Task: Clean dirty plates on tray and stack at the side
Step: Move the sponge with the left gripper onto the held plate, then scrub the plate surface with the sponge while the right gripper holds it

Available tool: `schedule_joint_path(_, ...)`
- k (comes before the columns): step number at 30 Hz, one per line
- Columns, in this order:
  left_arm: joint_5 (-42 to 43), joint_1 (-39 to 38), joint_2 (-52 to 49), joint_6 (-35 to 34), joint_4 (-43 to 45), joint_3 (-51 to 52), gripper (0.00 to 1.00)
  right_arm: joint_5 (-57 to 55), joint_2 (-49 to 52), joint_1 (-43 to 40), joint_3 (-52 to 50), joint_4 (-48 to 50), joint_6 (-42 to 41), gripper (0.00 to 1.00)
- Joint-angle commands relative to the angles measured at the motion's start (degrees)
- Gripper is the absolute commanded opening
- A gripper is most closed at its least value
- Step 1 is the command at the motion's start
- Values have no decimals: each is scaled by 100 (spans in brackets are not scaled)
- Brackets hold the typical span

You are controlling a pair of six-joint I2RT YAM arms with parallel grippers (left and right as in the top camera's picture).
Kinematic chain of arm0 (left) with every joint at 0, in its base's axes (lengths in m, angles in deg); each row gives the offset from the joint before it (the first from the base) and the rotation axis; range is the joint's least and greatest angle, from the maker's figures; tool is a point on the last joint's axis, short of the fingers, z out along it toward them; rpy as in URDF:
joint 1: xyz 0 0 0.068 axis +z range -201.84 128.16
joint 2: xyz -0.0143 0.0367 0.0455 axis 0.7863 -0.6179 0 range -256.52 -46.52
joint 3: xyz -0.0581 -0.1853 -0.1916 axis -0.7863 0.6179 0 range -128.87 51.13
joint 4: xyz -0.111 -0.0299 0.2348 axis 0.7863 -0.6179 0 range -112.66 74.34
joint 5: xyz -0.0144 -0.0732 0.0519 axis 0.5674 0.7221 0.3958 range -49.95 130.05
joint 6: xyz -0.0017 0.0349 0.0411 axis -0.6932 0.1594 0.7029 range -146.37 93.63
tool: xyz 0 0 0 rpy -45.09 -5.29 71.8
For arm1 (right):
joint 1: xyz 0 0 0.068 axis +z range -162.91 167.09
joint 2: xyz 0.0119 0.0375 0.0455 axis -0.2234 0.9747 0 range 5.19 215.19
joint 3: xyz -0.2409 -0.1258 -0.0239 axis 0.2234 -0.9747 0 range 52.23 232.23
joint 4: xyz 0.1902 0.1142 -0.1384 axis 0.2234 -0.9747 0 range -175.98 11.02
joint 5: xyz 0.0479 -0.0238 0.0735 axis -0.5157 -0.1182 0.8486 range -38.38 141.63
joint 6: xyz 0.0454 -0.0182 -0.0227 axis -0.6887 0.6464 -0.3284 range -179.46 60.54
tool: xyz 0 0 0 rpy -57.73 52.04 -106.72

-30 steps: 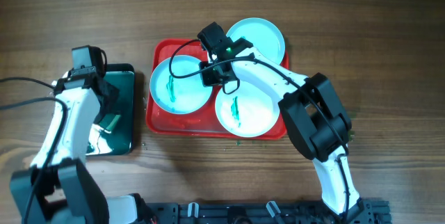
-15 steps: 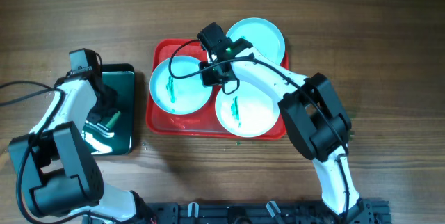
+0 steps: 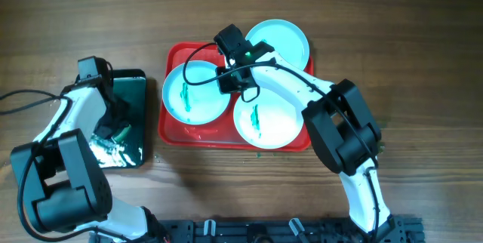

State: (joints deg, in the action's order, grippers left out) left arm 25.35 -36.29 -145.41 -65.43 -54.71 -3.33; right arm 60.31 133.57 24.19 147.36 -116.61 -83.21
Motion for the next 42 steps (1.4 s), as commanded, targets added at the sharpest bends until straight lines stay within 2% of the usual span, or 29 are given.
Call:
schedule_joint_path(1, 79, 22, 151, 525, -245, -31, 4, -31, 144, 81, 2, 11, 203, 4)
schedule_joint_path(5, 363, 2, 610, 870, -680, -540, 4, 433, 98, 24, 22, 39, 551, 4)
schedule_joint_path(8, 1043, -55, 981, 1281, -885, -920, 4, 1106, 59, -85, 24, -2, 791, 4)
schedule_joint_path(11, 1537, -365, 1316, 1644, -916, -1082, 4, 1486, 59, -254, 22, -151, 791, 4)
schedule_joint_path(15, 1576, -977, 1425, 1735, -898, -1082, 4, 1515, 59, -404, 22, -334, 675, 4)
schedule_joint_path(19, 1574, -1676, 1270, 1762, -754, -1080, 4, 807, 59, -518, 22, -566, 118, 4)
schedule_joint_path(29, 1204, -2627, 319, 1746, 81, -1080, 4, 566, 61, -520, 9, -586, 22, 4)
schedule_joint_path(36, 1141, -2990, -577, 2065, 850, -1080, 4, 546, 61, -520, 9, -557, 76, 4)
schedule_joint_path(42, 1036, -3071, -1143, 2083, 566, -1080, 4, 509, 61, -527, 9, -496, 85, 4)
